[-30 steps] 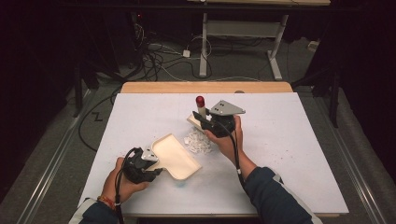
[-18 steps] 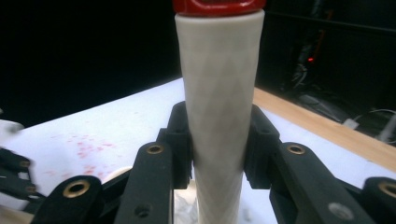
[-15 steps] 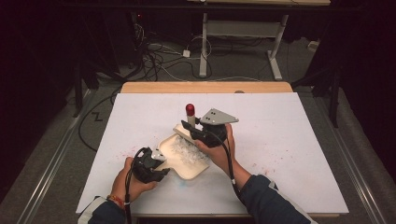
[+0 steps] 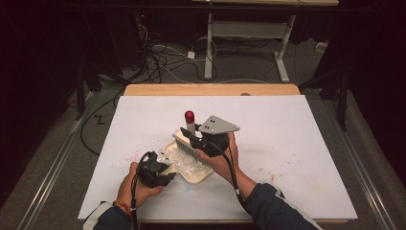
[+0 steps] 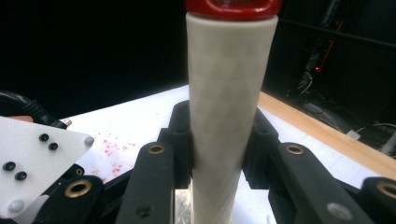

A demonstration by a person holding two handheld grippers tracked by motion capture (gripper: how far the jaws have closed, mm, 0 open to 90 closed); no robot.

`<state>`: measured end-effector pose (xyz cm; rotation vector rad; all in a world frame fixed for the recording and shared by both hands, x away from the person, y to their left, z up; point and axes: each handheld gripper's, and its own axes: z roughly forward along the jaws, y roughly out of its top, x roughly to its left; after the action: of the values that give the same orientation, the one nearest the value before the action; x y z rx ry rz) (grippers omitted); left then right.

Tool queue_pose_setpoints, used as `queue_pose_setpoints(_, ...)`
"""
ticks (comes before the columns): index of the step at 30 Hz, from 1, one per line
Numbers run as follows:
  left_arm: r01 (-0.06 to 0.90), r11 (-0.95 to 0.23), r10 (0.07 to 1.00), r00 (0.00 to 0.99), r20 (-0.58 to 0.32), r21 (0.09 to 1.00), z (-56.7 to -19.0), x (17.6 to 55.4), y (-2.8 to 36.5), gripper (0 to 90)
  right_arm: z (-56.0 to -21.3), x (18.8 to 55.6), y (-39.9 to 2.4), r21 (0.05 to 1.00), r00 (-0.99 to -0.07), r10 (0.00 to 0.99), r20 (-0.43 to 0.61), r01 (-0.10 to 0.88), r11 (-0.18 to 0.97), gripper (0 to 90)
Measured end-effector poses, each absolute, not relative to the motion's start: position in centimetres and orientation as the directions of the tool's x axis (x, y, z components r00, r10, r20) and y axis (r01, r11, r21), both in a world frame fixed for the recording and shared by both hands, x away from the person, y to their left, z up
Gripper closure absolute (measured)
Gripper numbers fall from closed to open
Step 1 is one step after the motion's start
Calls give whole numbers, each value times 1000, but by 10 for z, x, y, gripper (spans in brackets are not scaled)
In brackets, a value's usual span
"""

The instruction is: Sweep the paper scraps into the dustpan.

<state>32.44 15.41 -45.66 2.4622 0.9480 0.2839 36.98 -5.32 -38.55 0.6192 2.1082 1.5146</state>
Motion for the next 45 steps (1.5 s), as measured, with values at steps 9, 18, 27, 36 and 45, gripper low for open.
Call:
queue_pose_setpoints(9,576,-643,678,734,27,505,-457,325,156,636,-369,370,-70,969,-782,615,-96,69,239,703)
queue_pose_setpoints(18,583,-643,679,733,19,497,-459,327,157,636,-360,378,-93,975,-763,644,-65,88,203,702)
queue_pose_setpoints(27,595,-639,685,728,9,489,-461,327,163,636,-369,391,-100,967,-722,686,-88,104,234,702)
queue_pose_setpoints(36,610,-635,691,723,-5,474,-460,327,175,637,-386,409,-88,947,-703,695,-151,97,305,702)
queue_pose_setpoints(45,634,-612,712,702,-21,472,-460,324,194,637,-380,416,-94,964,-699,705,-121,87,251,702)
